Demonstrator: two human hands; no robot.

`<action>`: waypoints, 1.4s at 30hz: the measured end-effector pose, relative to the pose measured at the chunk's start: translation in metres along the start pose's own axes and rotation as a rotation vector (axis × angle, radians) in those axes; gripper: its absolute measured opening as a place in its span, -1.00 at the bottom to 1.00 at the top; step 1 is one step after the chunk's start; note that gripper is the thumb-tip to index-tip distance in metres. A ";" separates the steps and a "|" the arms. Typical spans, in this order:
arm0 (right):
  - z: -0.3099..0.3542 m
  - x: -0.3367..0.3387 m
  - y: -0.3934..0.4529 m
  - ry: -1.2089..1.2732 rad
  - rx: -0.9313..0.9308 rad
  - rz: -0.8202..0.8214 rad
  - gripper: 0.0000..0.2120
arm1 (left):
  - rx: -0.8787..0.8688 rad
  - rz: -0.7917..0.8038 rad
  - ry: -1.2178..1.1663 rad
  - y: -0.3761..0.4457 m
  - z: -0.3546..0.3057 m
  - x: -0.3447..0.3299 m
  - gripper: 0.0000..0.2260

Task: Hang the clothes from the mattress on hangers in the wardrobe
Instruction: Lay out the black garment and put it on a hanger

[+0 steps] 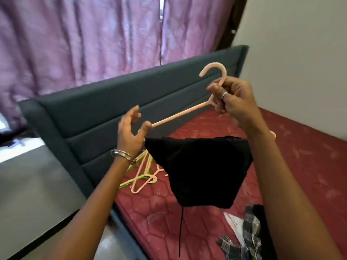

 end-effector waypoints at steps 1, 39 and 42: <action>0.016 -0.016 0.008 0.000 0.049 0.045 -0.85 | -0.146 -0.041 0.140 0.006 -0.025 0.015 -0.52; 0.686 -0.747 -0.232 0.789 1.104 0.882 -0.73 | -0.266 -1.588 1.258 -0.370 -0.579 0.807 -0.82; 0.744 -0.768 -0.247 0.918 1.077 0.562 -0.73 | -0.220 -1.594 1.413 -0.378 -0.622 0.827 -0.83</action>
Point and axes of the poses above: each hand's wrist, its own y-axis towards the middle knuckle, its own x-axis out of the back of the hand, z = x × y, the point moved 4 cm from there along y, towards the middle knuckle, and after that the axes turned 12 degrees about -y, right-handed, at the moved point
